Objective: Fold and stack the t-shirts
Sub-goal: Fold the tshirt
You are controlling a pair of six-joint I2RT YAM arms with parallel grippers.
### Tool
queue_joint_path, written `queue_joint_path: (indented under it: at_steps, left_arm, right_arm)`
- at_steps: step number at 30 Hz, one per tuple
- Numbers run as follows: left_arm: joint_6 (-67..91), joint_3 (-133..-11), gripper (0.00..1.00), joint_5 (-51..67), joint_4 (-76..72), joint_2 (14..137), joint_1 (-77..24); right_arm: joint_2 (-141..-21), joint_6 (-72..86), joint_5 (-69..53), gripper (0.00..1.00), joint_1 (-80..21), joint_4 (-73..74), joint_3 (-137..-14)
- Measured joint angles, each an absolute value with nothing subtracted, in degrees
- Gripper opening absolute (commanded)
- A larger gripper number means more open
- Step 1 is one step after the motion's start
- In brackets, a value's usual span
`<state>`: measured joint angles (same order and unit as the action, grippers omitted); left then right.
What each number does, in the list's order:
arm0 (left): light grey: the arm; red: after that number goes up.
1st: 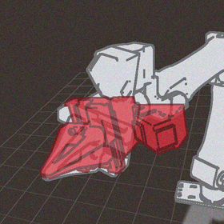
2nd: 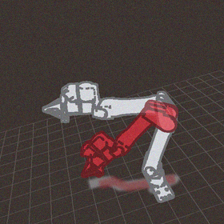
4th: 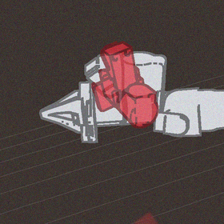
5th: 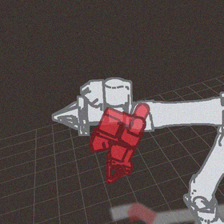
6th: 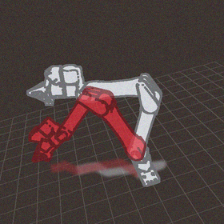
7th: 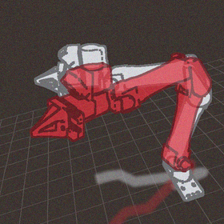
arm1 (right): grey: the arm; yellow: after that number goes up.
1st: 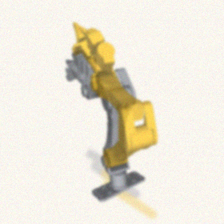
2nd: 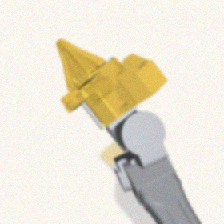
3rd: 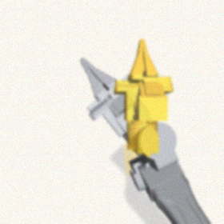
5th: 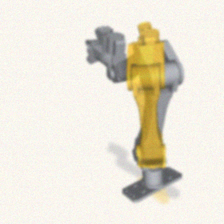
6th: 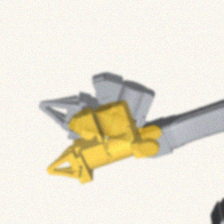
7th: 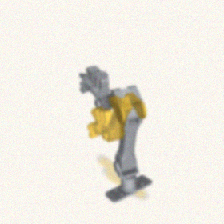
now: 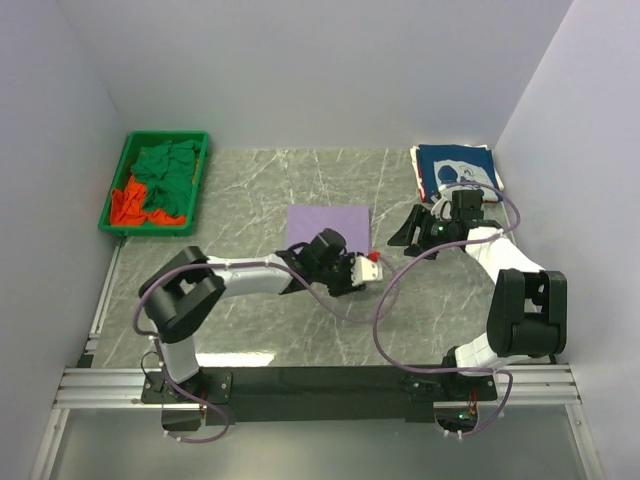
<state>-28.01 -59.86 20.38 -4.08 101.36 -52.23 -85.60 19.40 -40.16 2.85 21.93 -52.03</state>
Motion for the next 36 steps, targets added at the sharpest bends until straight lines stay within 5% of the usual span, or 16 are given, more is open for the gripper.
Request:
queue_joint_path:
  at_steps: [15,21,36]
  left_arm:
    - [-38.63,-59.66,0.40,11.81,-11.55,109.62,-55.61]
    - [-39.92,-58.94,0.01,11.55,-12.75,110.24,-55.48]
    - [-25.76,-65.39,0.01,23.42,-7.38,107.85,-47.79]
  right_arm:
    - [-85.01,25.41,-37.39,0.76,3.92,16.80,-46.13]
    - [-85.25,27.27,-38.41,0.79,4.05,15.05,-44.62]
    - [-96.18,43.20,-44.45,0.82,1.89,-1.13,-43.83]
